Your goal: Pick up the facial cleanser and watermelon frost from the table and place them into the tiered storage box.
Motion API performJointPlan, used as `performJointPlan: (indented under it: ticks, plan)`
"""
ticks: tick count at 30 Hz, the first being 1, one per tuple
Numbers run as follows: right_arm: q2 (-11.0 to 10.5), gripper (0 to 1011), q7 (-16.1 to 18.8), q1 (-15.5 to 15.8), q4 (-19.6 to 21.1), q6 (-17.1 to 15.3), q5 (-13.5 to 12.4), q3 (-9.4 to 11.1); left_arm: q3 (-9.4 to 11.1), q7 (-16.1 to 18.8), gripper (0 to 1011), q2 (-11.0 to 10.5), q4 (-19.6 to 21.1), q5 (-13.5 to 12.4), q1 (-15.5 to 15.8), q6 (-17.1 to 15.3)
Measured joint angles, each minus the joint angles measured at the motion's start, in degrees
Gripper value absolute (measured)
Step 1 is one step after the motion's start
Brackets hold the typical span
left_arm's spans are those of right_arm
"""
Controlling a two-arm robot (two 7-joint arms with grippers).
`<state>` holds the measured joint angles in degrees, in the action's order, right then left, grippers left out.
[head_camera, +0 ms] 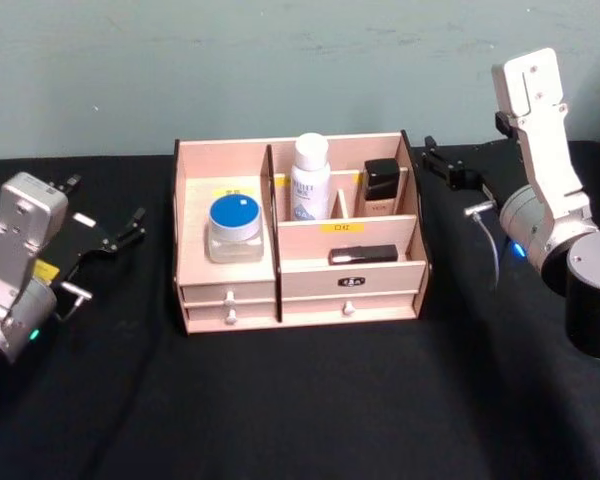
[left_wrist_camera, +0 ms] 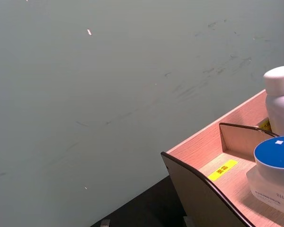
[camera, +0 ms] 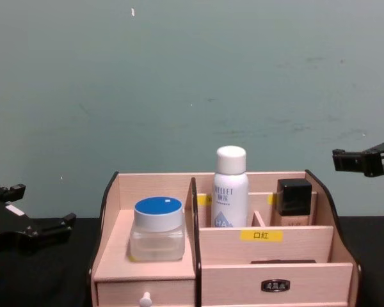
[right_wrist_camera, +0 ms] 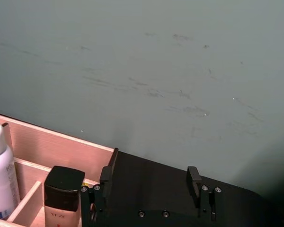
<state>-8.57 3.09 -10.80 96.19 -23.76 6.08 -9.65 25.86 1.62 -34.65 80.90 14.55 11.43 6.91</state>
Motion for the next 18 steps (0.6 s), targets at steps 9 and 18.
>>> performJointPlan:
  ticks: [9, 18]
  plan:
    - [1.0, 1002, 0.9, -0.2, -2.5, -0.3, 0.7, 0.9, 0.0, 0.0, 1001, 0.0, 0.0, 0.0, 0.0, 0.0]
    - [1.6, 1002, 0.9, -0.1, -4.3, -0.7, 2.1, 1.7, 0.0, 0.0, 1001, 0.0, 0.0, 0.0, 0.0, 0.0]
